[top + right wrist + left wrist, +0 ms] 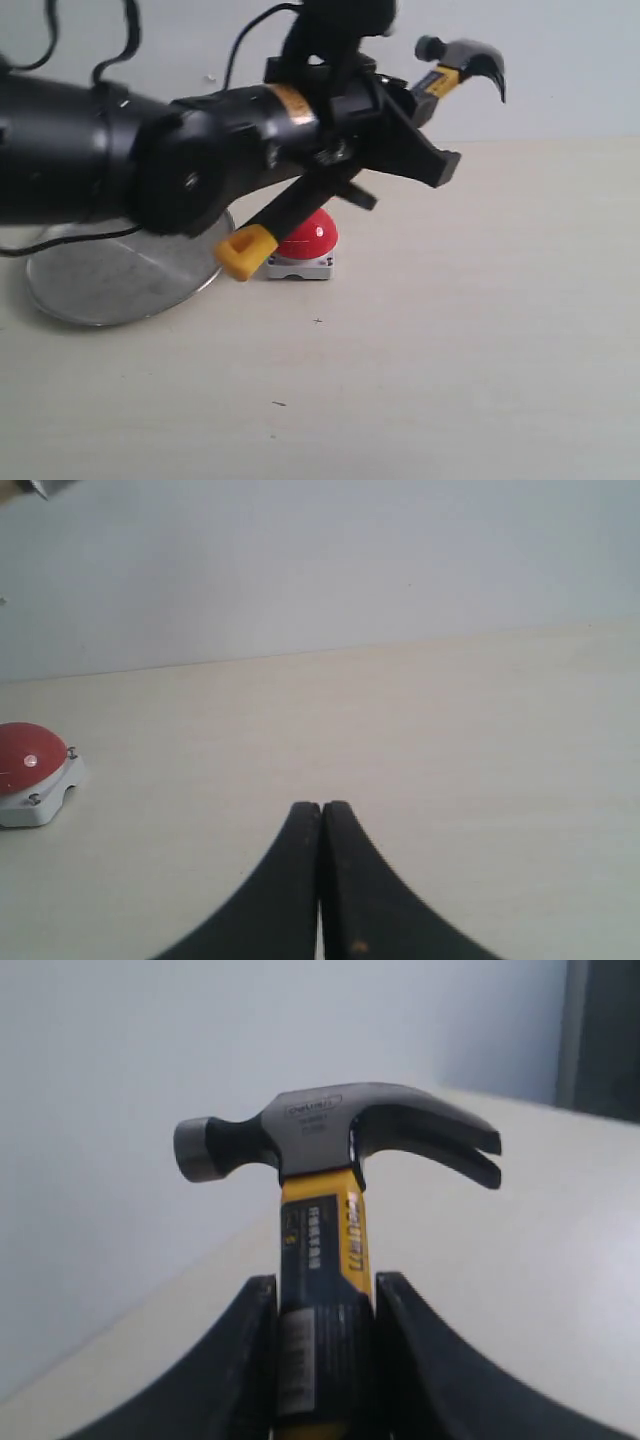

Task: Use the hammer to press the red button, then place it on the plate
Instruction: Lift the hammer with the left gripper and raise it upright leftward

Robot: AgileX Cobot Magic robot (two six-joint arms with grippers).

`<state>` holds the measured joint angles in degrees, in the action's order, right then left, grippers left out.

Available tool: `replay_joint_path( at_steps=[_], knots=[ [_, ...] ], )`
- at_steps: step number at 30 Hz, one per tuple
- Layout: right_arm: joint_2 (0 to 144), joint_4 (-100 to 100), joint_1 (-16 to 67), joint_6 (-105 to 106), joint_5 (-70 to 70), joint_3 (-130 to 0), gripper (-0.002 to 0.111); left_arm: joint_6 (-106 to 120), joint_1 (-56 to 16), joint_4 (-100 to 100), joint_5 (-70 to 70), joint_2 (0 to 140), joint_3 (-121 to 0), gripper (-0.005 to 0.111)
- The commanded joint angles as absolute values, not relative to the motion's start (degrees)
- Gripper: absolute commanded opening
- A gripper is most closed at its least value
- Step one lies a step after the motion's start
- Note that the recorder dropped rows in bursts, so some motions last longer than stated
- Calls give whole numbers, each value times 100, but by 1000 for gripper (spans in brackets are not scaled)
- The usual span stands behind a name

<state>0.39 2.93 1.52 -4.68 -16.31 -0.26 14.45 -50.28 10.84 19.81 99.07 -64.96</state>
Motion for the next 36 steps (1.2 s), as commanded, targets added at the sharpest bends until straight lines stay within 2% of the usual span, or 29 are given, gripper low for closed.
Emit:
replay_joint_path(
  at_steps=[1,3,5,12,19,23,31,36],
  knots=[
    [0,273,129,-469,-1617,0,0,779,-5053,1153,5306,8984,-4947,0],
    [0,273,129,-469,-1617,0,0,431,-5053,1125,6517,8670,-4274,0],
    [0,273,129,-469,-1617,0,0,369,-5053,1114,6996,8441,-3817,0],
    [0,273,129,-469,-1617,0,0,447,-5053,1035,6996,7835,-3165,0],
    [0,273,129,-469,-1617,0,0,447,-5053,-330,6996,7594,-3062,0],
    [0,227,129,-442,-1523,0,0,447,-5053,-398,6996,7594,-3062,0],
    [0,614,129,-813,125,0,0,559,-5014,167,6996,7594,-3085,0],
    [0,614,129,-776,1379,0,0,559,-5014,1331,6996,7606,-3085,0]
  ],
)
